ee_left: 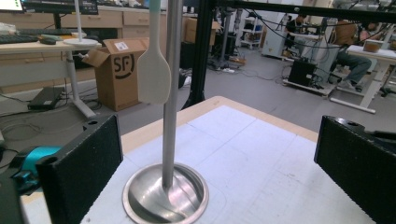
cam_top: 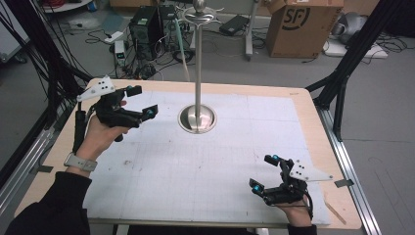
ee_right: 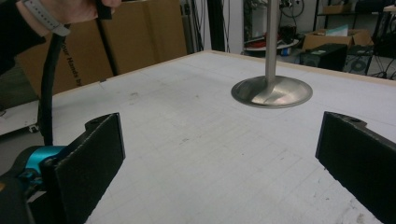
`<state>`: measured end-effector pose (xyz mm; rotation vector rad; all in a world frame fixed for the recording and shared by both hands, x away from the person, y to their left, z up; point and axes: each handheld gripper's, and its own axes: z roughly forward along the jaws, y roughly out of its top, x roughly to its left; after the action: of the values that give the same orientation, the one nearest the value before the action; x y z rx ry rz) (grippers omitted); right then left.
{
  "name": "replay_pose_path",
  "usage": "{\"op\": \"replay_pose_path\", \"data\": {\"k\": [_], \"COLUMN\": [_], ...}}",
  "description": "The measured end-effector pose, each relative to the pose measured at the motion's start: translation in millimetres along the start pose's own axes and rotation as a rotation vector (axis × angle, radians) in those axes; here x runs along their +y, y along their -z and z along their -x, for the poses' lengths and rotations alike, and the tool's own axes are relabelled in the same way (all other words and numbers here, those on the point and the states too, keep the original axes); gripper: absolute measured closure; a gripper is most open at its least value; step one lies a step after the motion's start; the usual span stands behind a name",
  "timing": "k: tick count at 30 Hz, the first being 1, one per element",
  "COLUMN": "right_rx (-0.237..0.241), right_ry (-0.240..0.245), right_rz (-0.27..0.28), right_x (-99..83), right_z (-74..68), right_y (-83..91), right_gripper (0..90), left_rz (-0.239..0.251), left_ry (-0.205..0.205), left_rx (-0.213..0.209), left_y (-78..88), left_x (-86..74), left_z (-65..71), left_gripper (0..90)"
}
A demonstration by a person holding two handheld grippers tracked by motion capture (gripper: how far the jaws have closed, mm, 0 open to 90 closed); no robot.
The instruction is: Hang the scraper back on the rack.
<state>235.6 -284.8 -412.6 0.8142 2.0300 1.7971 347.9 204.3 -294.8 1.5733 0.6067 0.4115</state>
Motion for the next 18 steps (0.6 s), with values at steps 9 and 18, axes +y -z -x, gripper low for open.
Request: {"op": "replay_pose_path", "data": {"k": [9, 18], "right_rx": [-0.001, -0.004], "right_ry": [0.009, 0.020], "right_rz": [0.003, 0.009], "right_x": [0.8, 1.9], "right_z": [1.1, 0.4], "right_y": [-4.1, -8.3], "right_gripper": [0.2, 0.2], "left_rz": [0.003, -0.008], "left_ry": [-0.069, -0.085], "left_rx": [0.017, 0.041], "left_y": [32.9, 50.3], "left_x": [-36.6, -79.2], "left_z": [11.8, 25.6], "left_gripper": [1.7, 1.7]}}
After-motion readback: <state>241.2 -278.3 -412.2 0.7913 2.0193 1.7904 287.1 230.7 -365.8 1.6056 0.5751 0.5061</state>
